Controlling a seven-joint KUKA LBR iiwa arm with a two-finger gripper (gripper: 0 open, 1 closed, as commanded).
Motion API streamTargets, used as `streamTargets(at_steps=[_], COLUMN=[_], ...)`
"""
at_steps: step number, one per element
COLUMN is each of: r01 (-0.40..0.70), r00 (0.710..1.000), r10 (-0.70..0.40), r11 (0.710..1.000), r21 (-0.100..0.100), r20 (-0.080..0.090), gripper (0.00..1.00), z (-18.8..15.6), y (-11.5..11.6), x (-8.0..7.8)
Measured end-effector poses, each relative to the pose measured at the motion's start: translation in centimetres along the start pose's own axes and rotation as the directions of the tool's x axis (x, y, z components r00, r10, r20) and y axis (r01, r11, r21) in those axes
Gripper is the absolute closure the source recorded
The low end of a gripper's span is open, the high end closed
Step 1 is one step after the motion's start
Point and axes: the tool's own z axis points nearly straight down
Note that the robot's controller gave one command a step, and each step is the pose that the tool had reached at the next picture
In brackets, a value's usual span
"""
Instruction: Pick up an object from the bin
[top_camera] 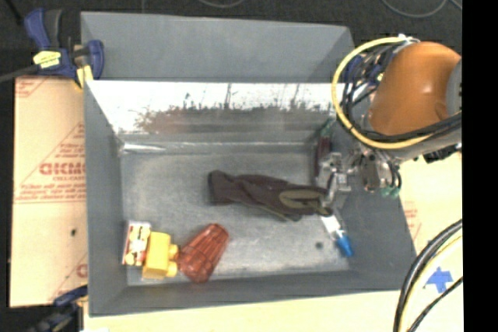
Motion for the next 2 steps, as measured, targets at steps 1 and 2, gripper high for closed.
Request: streamTargets(at_steps=[1, 2], r01=[0.0, 0.24], r00=[1.0, 0.971], r10=[0.0, -0.24], r11=[1.0, 0.971], r21=[0.0, 0.002], r20=[0.0, 0.005], gripper=[1.0, 1.0], z=[0.0, -5.1], y=[0.0, 3.0], x=[0.0, -1.4])
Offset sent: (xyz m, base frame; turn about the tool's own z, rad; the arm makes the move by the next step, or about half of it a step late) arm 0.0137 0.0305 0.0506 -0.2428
